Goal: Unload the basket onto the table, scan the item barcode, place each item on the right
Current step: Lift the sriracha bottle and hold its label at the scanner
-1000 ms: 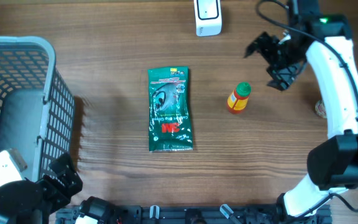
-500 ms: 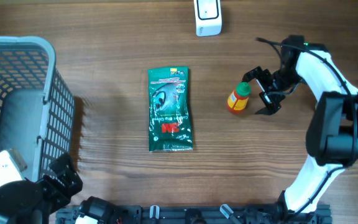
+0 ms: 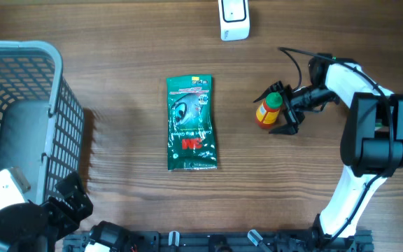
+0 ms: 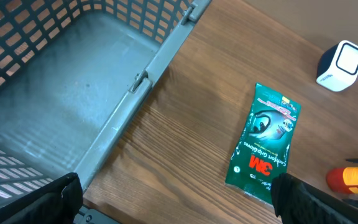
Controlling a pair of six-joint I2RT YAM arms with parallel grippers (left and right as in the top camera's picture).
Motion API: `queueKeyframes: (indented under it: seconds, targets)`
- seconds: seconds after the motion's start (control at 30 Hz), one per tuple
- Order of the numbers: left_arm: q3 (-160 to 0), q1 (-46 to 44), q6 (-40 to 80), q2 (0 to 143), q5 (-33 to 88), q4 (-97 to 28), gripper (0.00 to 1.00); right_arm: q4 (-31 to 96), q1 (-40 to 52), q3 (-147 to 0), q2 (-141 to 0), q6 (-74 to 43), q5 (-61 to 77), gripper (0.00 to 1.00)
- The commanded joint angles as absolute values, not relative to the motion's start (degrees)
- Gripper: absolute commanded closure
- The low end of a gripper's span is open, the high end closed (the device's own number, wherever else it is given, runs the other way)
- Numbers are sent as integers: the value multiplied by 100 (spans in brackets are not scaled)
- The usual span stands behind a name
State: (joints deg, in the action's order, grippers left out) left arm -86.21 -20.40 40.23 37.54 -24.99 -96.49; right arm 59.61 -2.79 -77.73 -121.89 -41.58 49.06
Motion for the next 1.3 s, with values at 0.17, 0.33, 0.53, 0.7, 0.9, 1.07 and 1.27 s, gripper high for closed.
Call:
queueKeyframes:
  seconds: [0.17,0.33,0.53,0.7,0.9,1.07,1.27]
  targets:
    - [-8630,-2016,4097,3750,-2534,-9649,0,5546,-250,-7520,-12344,-4032,4980,46]
    - [-8630,-2016,4097,3750,-2534,-9649,0,5977,-250,-7647,-12269,-2779,5708,55]
    - [-8630,-2016,4097,3750,-2534,-9649,0,7548,-231,-7666,-12226,-978,7509,58]
    - [-8630,-2016,4097,3750,-2534,-9649,0,8501,-226,-7660,-12226,1,8431,57]
    - [-8630,-2016,4097,3750,-2534,-9649,0,7992,-226,-7669,-12226,69,7723,71]
    - [-8630,-2016,4097,3750,-2534,-9647,0,7303,-226,-8141,-12127,-1107,6027,74]
    - [-8630,-2016,4095,3750,-2534,-9649,0,6845,-226,-9741,-11598,-3953,2812,73]
